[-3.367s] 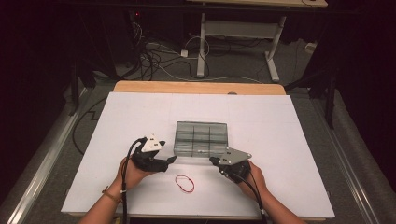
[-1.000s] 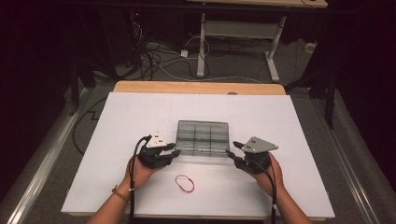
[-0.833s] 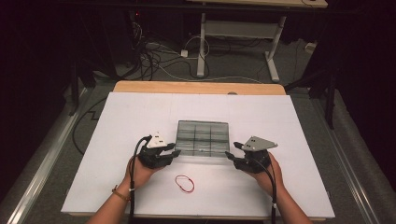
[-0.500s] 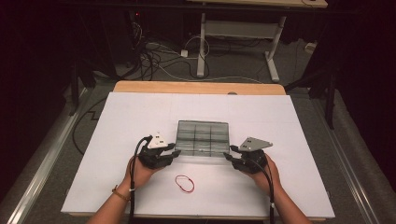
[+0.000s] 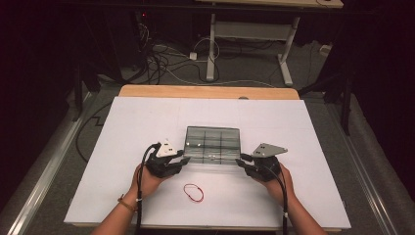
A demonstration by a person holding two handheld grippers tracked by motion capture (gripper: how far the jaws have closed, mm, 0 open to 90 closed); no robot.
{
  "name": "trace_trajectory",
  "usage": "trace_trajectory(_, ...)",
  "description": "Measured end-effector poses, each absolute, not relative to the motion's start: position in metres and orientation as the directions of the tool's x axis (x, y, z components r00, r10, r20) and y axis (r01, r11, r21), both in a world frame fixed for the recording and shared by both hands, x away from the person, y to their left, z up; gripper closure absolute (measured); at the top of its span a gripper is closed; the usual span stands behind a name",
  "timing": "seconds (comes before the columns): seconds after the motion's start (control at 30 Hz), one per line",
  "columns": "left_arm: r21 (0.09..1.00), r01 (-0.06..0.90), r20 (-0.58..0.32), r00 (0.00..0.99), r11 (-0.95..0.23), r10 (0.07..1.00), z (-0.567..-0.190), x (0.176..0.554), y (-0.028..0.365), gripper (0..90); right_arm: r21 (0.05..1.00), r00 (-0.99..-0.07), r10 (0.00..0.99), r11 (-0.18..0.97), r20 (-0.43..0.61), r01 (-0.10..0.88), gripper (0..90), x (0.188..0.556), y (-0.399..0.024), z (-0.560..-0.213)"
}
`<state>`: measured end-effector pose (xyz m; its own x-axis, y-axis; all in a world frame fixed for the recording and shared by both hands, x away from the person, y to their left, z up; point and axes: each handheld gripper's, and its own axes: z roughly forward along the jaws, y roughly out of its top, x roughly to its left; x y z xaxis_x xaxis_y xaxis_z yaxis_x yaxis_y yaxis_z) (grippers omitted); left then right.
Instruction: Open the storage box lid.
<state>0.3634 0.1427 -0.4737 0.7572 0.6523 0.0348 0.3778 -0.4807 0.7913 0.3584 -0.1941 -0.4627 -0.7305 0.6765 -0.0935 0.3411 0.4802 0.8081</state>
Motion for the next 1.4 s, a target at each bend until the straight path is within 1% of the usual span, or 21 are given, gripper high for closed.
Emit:
trace_trajectory(0.07,0.789,0.372,0.045,0.759,-0.489,0.65,-0.474,0.363,0.142,60.7,0.807,-0.729,0.675,0.492,-0.116,0.327,70.3,0.358,-0.193,-0.463)
trace_trajectory(0.2,0.794,0.36,0.049,0.764,-0.489,0.643,-0.472,0.363,0.143,61.3,0.805,-0.735,0.667,0.498,-0.118,0.322,69.9,0.357,-0.194,-0.461)
trace_trajectory(0.3,0.799,0.341,0.067,0.769,-0.495,0.636,-0.47,0.36,0.142,61.6,0.818,-0.74,0.66,0.492,-0.125,0.3,76.0,0.354,-0.197,-0.455)
trace_trajectory(0.33,0.803,0.332,0.074,0.769,-0.495,0.635,-0.469,0.359,0.142,63.7,0.818,-0.747,0.652,0.497,-0.131,0.29,77.4,0.353,-0.197,-0.454)
trace_trajectory(0.4,0.818,0.319,0.075,0.767,-0.48,0.637,-0.467,0.358,0.145,70.8,0.807,-0.752,0.641,0.52,-0.152,0.279,82.6,0.352,-0.197,-0.451)
trace_trajectory(0.43,0.819,0.319,0.076,0.763,-0.477,0.642,-0.466,0.358,0.145,72.9,0.81,-0.757,0.636,0.518,-0.148,0.276,85.5,0.352,-0.198,-0.451)
trace_trajectory(0.57,0.827,0.313,0.081,0.756,-0.467,0.65,-0.467,0.36,0.145,78.2,0.812,-0.758,0.632,0.521,-0.16,0.264,88.3,0.351,-0.196,-0.451)
trace_trajectory(0.6,0.83,0.309,0.08,0.759,-0.465,0.647,-0.467,0.36,0.144,78.3,0.812,-0.751,0.638,0.523,-0.171,0.259,84.8,0.35,-0.195,-0.45)
trace_trajectory(0.63,0.831,0.304,0.083,0.761,-0.466,0.644,-0.466,0.36,0.143,78.3,0.814,-0.734,0.651,0.524,-0.194,0.249,75.4,0.349,-0.194,-0.451)
trace_trajectory(0.67,0.831,0.297,0.092,0.761,-0.471,0.643,-0.466,0.36,0.143,78.2,0.816,-0.714,0.664,0.527,-0.222,0.237,68.5,0.348,-0.194,-0.451)
trace_trajectory(0.7,0.828,0.295,0.098,0.76,-0.476,0.642,-0.466,0.36,0.142,78.2,0.814,-0.695,0.671,0.539,-0.258,0.218,66.0,0.348,-0.194,-0.452)
trace_trajectory(0.73,0.827,0.296,0.098,0.762,-0.479,0.64,-0.466,0.36,0.142,78.1,0.814,-0.674,0.687,0.537,-0.27,0.221,63.7,0.348,-0.194,-0.454)
trace_trajectory(0.77,0.825,0.295,0.102,0.762,-0.482,0.64,-0.466,0.36,0.142,78.1,0.823,-0.66,0.702,0.522,-0.265,0.225,54.9,0.35,-0.195,-0.455)
trace_trajectory(0.8,0.824,0.291,0.108,0.761,-0.485,0.64,-0.467,0.359,0.142,78.1,0.832,-0.646,0.719,0.504,-0.256,0.231,52.5,0.351,-0.196,-0.457)
trace_trajectory(0.83,0.825,0.289,0.11,0.761,-0.486,0.639,-0.466,0.359,0.142,78.1,0.837,-0.641,0.723,0.499,-0.259,0.225,53.4,0.353,-0.197,-0.458)
trace_trajectory(0.93,0.828,0.279,0.121,0.758,-0.486,0.641,-0.465,0.359,0.142,78.1,0.844,-0.627,0.725,0.5,-0.285,0.193,52.1,0.355,-0.198,-0.461)
trace_trajectory(1.0,0.829,0.278,0.122,0.757,-0.486,0.641,-0.465,0.359,0.142,78.1,0.844,-0.609,0.724,0.512,-0.322,0.163,50.9,0.355,-0.196,-0.464)
trace_trajectory(1.07,0.825,0.279,0.124,0.759,-0.492,0.64,-0.465,0.36,0.141,78.1,0.845,-0.607,0.723,0.513,-0.33,0.151,54.7,0.357,-0.195,-0.467)
trace_trajectory(1.13,0.824,0.279,0.125,0.759,-0.493,0.639,-0.465,0.36,0.141,78.1,0.849,-0.61,0.717,0.512,-0.337,0.132,55.3,0.358,-0.194,-0.468)
trace_trajectory(1.23,0.83,0.275,0.124,0.757,-0.485,0.641,-0.464,0.36,0.142,78.0,0.849,-0.604,0.705,0.521,-0.371,0.086,62.7,0.355,-0.192,-0.466)
trace_trajectory(1.4,0.826,0.272,0.139,0.751,-0.494,0.646,-0.464,0.359,0.143,77.7,0.834,-0.594,0.678,0.551,-0.433,0.02,68.5,0.354,-0.187,-0.462)
